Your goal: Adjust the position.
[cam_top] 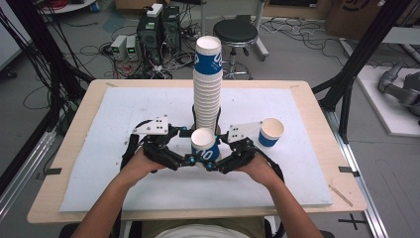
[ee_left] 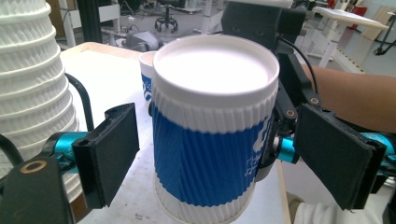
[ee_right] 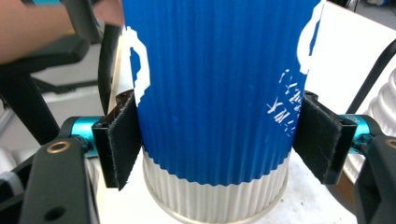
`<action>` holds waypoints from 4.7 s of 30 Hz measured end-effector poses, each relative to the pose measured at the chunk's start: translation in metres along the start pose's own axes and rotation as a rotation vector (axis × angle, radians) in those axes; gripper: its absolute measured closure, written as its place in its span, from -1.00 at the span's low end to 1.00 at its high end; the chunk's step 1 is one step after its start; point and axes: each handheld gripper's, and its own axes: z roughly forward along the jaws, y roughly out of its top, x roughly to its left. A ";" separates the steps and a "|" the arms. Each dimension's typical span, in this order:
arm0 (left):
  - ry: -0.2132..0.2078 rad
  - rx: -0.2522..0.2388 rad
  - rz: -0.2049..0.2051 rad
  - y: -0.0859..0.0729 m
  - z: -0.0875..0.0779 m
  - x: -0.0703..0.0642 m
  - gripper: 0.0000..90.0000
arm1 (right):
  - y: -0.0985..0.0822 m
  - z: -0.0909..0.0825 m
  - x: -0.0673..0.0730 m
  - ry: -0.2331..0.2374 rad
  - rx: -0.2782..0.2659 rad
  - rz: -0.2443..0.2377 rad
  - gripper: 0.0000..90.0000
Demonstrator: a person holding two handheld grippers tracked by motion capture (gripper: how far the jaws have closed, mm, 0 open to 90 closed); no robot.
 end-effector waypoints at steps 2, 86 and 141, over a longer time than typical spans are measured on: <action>0.000 0.009 0.009 0.002 -0.001 -0.001 -0.68 | 0.000 0.001 0.001 0.003 0.030 -0.007 -0.47; -0.086 -0.146 0.088 -0.004 -0.017 0.008 -0.35 | 0.002 -0.029 -0.006 0.045 -0.187 -0.005 -0.70; -0.104 -0.103 0.012 -0.005 -0.017 0.007 -0.71 | 0.012 -0.028 -0.002 0.091 -0.125 -0.005 -0.55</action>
